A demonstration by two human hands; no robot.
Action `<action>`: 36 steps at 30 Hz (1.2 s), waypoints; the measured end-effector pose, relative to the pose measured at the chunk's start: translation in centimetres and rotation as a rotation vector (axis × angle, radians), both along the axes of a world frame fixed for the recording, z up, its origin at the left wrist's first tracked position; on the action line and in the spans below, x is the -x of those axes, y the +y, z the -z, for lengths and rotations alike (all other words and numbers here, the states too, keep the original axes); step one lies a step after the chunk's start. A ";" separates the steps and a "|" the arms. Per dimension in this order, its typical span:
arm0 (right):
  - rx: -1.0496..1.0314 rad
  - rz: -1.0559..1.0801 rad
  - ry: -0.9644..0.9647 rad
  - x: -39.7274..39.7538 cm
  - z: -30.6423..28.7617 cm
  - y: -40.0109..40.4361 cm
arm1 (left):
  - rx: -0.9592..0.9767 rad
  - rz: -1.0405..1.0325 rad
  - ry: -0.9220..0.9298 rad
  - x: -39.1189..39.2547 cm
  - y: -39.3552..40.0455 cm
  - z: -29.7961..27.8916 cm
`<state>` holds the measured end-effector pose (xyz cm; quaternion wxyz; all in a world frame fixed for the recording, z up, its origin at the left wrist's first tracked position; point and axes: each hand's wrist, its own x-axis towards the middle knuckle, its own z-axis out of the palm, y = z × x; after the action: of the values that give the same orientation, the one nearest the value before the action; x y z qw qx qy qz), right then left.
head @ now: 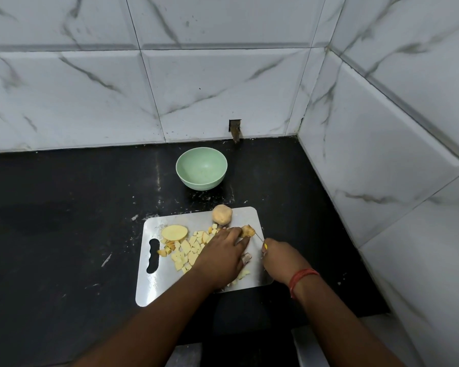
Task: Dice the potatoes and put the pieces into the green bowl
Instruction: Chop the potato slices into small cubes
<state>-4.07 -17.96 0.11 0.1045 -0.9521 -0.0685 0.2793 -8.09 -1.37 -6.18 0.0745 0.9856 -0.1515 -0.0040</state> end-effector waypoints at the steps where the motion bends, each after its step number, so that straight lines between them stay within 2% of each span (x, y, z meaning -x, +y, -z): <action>1: -0.021 0.020 -0.008 0.0 0.0 0.0 | 0.007 -0.005 0.007 0.0 0.0 -0.1; 7: -0.133 0.080 -0.018 0.6 0.3 0.3 | 0.016 -0.018 0.064 0.1 -0.4 -0.5; 25: 0.002 0.060 0.097 0.4 0.8 2.1 | -0.050 -0.018 0.121 -0.7 -0.6 -0.5; 36: -0.020 0.000 0.108 1.6 0.8 0.8 | -0.077 -0.017 0.110 -0.8 -0.8 -0.5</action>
<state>-5.69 -17.18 -0.70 0.1173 -0.9346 -0.0654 0.3293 -7.31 -2.16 -5.66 0.0447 0.9873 -0.1385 -0.0631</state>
